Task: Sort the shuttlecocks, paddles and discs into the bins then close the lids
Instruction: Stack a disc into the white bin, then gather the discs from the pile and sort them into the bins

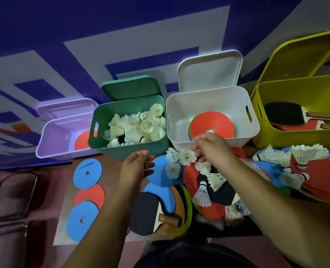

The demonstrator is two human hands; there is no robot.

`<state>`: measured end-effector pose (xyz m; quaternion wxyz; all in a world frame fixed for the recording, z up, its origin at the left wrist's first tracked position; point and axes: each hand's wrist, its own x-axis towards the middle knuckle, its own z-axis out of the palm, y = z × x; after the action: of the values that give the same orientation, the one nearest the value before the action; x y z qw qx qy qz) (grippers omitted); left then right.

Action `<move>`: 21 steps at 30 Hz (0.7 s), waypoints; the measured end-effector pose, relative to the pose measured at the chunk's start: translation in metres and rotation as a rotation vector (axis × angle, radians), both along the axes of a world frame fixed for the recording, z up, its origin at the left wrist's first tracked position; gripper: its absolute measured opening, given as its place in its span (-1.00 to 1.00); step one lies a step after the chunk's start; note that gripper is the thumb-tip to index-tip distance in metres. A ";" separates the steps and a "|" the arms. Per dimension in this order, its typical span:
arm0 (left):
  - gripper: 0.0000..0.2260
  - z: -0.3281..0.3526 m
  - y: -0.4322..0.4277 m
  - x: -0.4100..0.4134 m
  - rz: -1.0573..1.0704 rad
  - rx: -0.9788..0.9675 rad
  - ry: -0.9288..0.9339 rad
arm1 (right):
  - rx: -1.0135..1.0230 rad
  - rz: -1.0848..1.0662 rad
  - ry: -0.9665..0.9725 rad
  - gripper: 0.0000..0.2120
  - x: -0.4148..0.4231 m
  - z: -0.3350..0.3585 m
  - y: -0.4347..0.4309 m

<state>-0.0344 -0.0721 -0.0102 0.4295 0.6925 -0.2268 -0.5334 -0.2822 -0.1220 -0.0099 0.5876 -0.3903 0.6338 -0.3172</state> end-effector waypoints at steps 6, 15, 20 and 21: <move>-0.88 -0.013 0.047 0.047 0.151 0.044 -0.010 | 0.002 0.244 0.029 -0.85 0.075 -0.001 0.015; -0.84 -0.034 0.121 0.160 0.355 0.142 -0.015 | 0.048 0.540 0.105 -0.83 0.186 -0.011 0.045; -0.90 -0.051 0.148 0.220 0.463 0.188 -0.031 | 0.108 0.656 0.181 -0.83 0.247 -0.035 0.059; -0.89 -0.056 0.153 0.232 0.463 0.220 -0.054 | 0.116 0.675 0.198 -0.83 0.258 -0.040 0.061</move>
<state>0.1975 0.0811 -0.0658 0.4559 0.7825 -0.0143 -0.4238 -0.0237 -0.0609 -0.0495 0.6163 -0.5727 0.5398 -0.0293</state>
